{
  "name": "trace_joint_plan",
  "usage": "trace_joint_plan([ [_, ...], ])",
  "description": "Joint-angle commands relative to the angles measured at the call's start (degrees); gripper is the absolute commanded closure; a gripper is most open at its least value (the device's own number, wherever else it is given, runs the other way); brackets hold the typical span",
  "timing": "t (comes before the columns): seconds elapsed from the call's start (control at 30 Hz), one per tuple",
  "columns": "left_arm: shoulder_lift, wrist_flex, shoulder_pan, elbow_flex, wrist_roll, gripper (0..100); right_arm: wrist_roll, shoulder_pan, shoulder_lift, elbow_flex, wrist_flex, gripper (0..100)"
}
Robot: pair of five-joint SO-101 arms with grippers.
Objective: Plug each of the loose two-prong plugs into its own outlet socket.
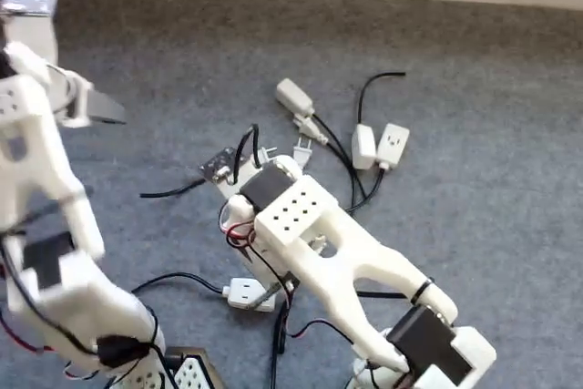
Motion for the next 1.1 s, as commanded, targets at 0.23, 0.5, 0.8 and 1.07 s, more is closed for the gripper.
trace_joint_plan([
  [0.23, 20.09, 0.97, -9.71, -22.90, -3.60, 61, -17.41, -1.45, 4.35, -13.85, 4.79, 98.9],
  [0.5, 26.77, 1.41, -12.53, -31.87, -3.87, 61, -34.02, -6.55, 6.81, -14.90, 5.93, 98.9],
  [0.8, 27.38, 1.23, -13.23, -32.75, -3.96, 61, -34.64, -11.56, 6.64, -11.21, 6.11, 99.2],
  [1.07, 27.38, 1.05, -13.23, -32.75, -3.96, 61, -34.73, -11.03, 6.64, -2.86, 6.11, 99.2],
])
